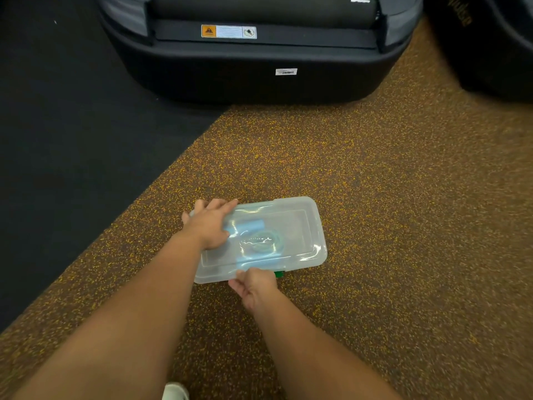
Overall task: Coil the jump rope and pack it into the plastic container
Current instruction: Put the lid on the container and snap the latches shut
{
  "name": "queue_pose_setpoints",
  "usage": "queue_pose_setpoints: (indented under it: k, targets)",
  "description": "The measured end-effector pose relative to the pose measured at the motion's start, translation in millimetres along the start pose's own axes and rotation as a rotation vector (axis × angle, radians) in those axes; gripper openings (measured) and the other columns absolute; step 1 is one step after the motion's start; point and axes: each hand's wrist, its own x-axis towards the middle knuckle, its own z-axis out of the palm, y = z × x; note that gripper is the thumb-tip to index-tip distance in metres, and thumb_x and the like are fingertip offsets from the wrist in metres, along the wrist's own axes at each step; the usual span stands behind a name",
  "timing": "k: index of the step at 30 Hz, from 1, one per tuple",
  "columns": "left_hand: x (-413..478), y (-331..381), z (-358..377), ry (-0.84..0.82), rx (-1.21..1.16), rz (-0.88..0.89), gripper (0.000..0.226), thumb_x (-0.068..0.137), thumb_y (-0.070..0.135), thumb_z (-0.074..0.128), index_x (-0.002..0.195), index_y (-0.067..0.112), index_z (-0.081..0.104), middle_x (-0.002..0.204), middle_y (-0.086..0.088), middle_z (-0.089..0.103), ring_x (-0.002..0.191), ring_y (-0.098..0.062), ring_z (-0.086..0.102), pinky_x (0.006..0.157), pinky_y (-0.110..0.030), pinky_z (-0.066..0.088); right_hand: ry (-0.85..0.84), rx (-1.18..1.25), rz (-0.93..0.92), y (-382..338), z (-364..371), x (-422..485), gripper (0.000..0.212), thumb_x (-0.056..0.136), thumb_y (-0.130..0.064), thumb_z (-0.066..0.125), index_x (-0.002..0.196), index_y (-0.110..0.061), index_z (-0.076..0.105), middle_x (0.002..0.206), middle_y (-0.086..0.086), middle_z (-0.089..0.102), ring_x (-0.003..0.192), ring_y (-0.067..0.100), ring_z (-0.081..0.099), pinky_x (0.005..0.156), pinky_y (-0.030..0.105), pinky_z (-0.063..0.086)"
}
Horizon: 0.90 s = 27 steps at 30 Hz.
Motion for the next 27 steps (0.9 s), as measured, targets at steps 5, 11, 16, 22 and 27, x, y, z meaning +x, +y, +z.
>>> queue_pose_setpoints:
  k: [5, 11, 16, 22, 27]
  targets:
    - [-0.7, 2.2, 2.4, 0.018, -0.092, -0.091, 0.078, 0.084, 0.027, 0.063, 0.145, 0.047, 0.018, 0.155, 0.009, 0.011, 0.137, -0.028, 0.007, 0.104, -0.065, 0.027, 0.01, -0.038, 0.014, -4.4, -1.3, -2.5, 0.037, 0.083, 0.016, 0.056, 0.12, 0.008, 0.052, 0.092, 0.018, 0.061, 0.073, 0.024, 0.06, 0.082, 0.038, 0.057]
    - [-7.2, 4.0, 6.8, 0.096, -0.216, -0.273, 0.086, 0.081, 0.031, 0.07, 0.148, 0.036, 0.015, 0.153, -0.007, 0.004, 0.135, -0.036, 0.009, 0.108, -0.053, 0.032, 0.084, -0.082, 0.008, -14.8, -11.0, -6.8, 0.037, 0.083, 0.009, 0.062, 0.119, 0.004, 0.052, 0.085, 0.014, 0.06, 0.082, 0.026, 0.062, 0.083, 0.041, 0.056]
    - [-15.4, 11.5, 5.5, 0.146, -0.297, -0.34, 0.087, 0.081, 0.024, 0.072, 0.148, 0.031, 0.017, 0.153, -0.009, 0.005, 0.136, -0.037, 0.015, 0.109, -0.05, 0.031, 0.248, -0.029, -0.023, -27.4, -19.0, -13.5, 0.065, 0.075, 0.002, 0.074, 0.128, -0.002, 0.037, 0.116, 0.021, 0.056, 0.085, 0.028, 0.057, 0.061, 0.037, 0.051]
    - [-20.4, -0.2, 5.6, 0.206, -0.388, -0.396, 0.088, 0.074, 0.019, 0.078, 0.143, 0.017, 0.023, 0.144, -0.016, 0.02, 0.131, -0.037, 0.03, 0.108, -0.047, 0.033, 0.187, -0.008, -0.047, -27.6, -31.2, -12.4, 0.06, 0.081, 0.005, 0.067, 0.134, 0.0, 0.038, 0.129, 0.021, 0.051, 0.116, 0.037, 0.053, 0.099, 0.045, 0.045]
    - [-26.5, -5.0, 7.3, 0.252, -0.528, -0.45, 0.077, 0.072, 0.012, 0.08, 0.132, 0.007, 0.032, 0.137, -0.019, 0.034, 0.124, -0.038, 0.042, 0.103, -0.046, 0.038, 0.174, -0.032, -0.073, -27.5, -34.0, -15.3, 0.043, 0.083, 0.005, 0.065, 0.122, 0.004, 0.047, 0.099, 0.015, 0.054, 0.102, 0.032, 0.058, 0.094, 0.042, 0.048]
